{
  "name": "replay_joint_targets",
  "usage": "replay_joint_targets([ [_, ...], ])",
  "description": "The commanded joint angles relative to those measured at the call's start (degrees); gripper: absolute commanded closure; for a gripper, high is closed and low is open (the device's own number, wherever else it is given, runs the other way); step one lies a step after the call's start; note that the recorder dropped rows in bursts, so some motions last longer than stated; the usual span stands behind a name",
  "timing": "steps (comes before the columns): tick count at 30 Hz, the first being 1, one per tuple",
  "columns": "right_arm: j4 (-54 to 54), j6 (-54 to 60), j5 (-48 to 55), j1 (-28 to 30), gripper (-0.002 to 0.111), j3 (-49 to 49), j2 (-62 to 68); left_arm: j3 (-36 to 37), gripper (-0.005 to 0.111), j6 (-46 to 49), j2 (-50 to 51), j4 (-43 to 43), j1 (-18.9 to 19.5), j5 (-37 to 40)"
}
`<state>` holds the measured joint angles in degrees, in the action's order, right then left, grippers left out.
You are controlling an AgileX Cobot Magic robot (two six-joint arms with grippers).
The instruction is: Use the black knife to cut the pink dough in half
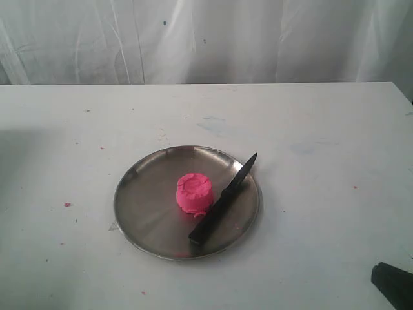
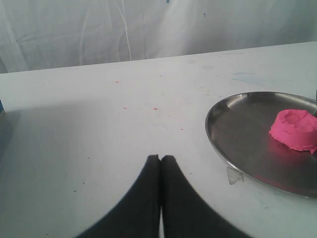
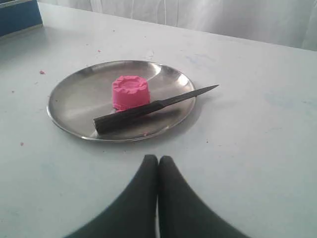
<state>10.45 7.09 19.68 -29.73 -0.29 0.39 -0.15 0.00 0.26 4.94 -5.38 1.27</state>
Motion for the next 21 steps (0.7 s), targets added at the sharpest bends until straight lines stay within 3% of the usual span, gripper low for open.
replay_joint_targets([
  [1,0.0,0.4,-2.7,0.3,0.108,0.3,-0.4,0.2,0.107,0.0,-0.3,0.1,0.1,0.0],
  [5,3.1,-3.3,-5.2,0.3,0.108,0.3,-0.4,0.2,0.107,0.0,-0.3,0.1,0.1,0.0],
  [11,15.1,-20.5,-6.8,0.3,0.108,0.3,-0.4,0.2,0.107,0.0,-0.3,0.1,0.1,0.0],
  [21,15.4,-26.4,-13.9,0.3,0.108,0.3,-0.4,0.2,0.107,0.0,-0.3,0.1,0.1,0.0],
])
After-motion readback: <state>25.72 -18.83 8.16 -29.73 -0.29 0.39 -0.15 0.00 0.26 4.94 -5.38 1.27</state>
